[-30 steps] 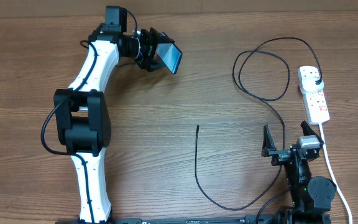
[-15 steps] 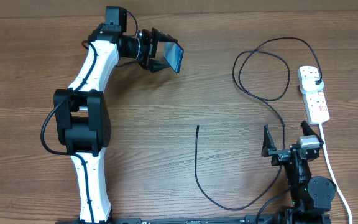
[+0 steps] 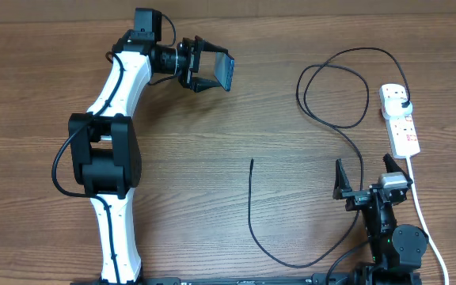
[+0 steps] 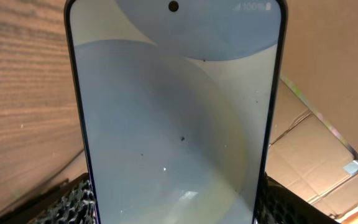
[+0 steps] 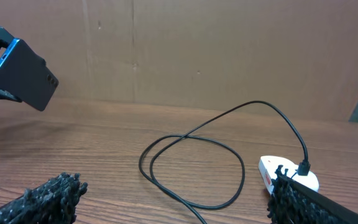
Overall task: Plug charger to phone and switch on socket
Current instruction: 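Move the held phone rightward toward the table center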
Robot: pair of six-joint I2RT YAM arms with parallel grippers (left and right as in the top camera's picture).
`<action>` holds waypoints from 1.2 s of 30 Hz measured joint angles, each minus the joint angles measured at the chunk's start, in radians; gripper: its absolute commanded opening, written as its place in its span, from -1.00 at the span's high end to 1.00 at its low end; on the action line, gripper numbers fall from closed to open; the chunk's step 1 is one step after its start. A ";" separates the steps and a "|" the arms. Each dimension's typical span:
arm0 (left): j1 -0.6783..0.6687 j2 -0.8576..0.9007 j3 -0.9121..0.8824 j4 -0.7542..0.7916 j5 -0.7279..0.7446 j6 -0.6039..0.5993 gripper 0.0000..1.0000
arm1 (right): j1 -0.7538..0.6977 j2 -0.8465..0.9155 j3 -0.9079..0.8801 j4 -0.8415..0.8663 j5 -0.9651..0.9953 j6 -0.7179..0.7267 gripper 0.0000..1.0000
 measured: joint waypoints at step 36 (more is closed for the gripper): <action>0.000 0.000 0.000 -0.042 0.096 -0.014 0.91 | 0.000 0.000 0.000 0.000 0.000 0.000 -1.00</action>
